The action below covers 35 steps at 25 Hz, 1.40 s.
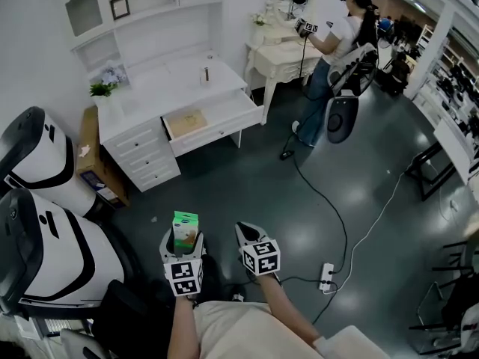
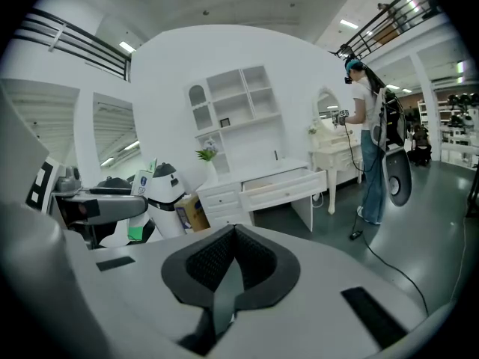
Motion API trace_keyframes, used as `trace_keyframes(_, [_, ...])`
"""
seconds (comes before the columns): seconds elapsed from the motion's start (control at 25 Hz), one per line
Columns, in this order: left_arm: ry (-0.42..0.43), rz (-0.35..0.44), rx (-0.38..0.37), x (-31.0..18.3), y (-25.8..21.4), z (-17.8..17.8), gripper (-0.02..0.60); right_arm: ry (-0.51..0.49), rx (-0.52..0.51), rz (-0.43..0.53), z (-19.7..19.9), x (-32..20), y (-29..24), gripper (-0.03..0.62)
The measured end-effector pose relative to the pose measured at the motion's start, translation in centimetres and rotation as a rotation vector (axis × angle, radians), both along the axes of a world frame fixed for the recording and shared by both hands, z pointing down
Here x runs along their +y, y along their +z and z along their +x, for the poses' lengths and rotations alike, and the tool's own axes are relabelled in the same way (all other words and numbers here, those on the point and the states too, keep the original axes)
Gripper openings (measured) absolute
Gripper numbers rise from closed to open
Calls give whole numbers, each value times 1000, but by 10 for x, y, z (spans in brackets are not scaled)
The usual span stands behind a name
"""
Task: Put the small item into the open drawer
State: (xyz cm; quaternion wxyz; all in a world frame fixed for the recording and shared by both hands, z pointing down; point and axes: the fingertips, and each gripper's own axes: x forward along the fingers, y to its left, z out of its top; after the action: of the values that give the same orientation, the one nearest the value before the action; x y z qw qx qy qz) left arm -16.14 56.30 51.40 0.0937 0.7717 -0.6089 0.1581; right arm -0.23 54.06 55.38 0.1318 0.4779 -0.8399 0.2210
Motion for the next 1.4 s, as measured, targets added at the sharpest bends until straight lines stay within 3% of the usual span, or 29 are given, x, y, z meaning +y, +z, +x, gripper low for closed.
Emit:
trace_keyframes(0.28, [0, 2, 36, -57, 2, -14, 357, -5, 22, -29, -7, -46, 11, 25])
trace_keyframes(0.76, [62, -4, 78, -211, -9, -11, 357, 16, 23, -72, -13, -167, 17, 25])
trace_keyframes(1.4, [143, -82, 135, -367, 16, -69, 357, 180, 23, -14, -65, -322, 11, 25])
